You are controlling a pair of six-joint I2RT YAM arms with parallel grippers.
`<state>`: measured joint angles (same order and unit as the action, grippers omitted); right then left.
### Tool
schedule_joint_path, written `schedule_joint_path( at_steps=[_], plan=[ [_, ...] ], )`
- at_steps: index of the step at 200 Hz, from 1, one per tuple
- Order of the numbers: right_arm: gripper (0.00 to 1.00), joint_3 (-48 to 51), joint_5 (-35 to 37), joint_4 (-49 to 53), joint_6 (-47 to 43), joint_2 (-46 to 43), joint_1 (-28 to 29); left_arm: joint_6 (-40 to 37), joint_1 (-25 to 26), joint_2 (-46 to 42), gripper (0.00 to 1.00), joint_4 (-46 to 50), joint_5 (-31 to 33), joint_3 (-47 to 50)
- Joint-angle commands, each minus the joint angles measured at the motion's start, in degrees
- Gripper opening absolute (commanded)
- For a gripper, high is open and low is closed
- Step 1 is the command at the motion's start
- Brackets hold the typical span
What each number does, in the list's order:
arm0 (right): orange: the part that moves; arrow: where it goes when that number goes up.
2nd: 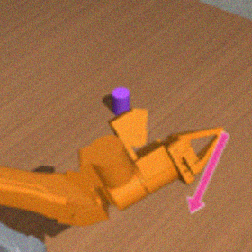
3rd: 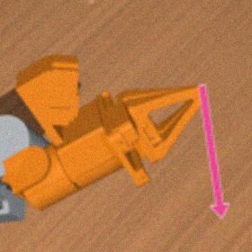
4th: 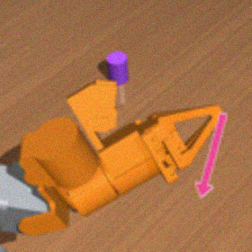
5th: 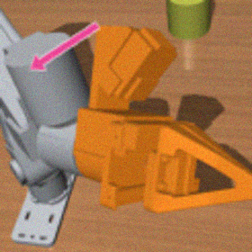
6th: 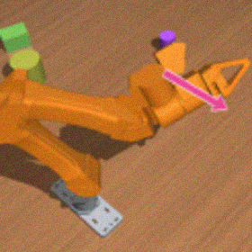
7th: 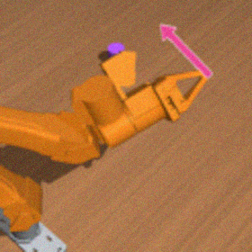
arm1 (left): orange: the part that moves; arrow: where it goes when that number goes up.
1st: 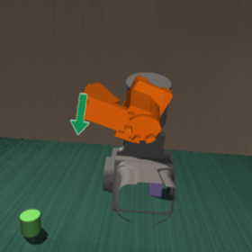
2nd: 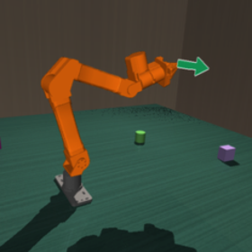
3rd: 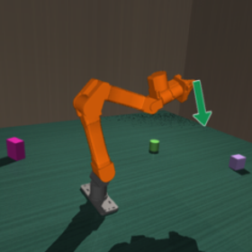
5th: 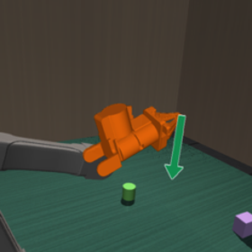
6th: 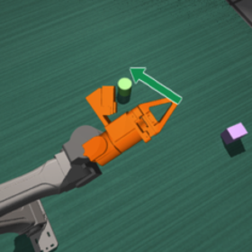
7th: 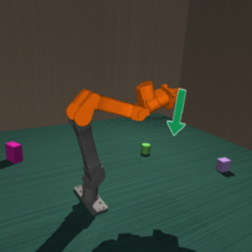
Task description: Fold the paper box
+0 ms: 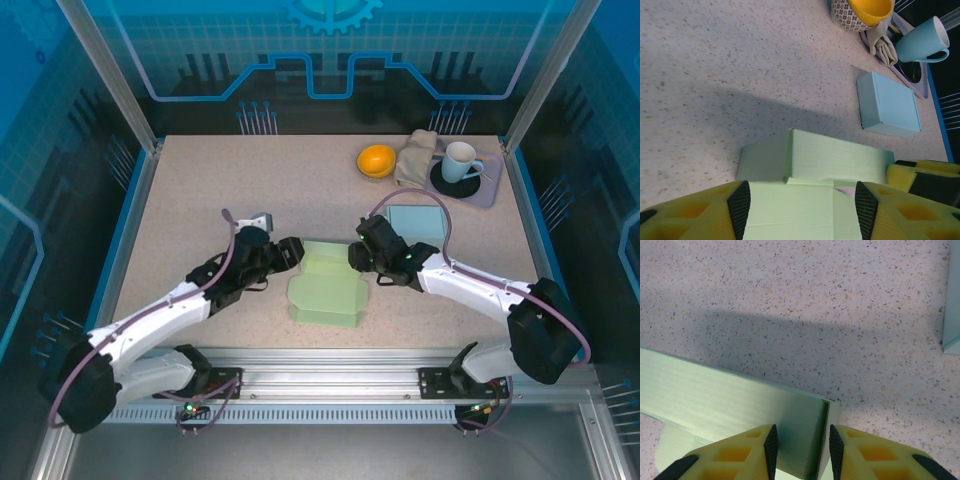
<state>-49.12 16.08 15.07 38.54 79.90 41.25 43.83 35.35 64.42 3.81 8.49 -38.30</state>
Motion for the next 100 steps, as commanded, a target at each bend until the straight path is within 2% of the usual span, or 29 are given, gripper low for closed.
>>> schedule_joint_path(
  at_steps=[1, 36, 100],
  plan=[
    [0.35, -0.4, 1.0, 4.2, -0.8, 0.7, 0.7, 2.2, -0.4, 4.4, 0.58, -1.5, -3.7, -3.0],
    [0.35, -0.7, 0.8, 4.2, -1.5, 0.9, 0.6, 4.4, -0.4, 10.0, 0.51, -3.2, -4.6, -3.6],
    [0.35, -0.6, -0.3, 3.0, -1.2, 2.3, 0.8, 7.0, 0.5, 14.8, 0.28, -5.5, -4.8, -4.9]
  ],
)
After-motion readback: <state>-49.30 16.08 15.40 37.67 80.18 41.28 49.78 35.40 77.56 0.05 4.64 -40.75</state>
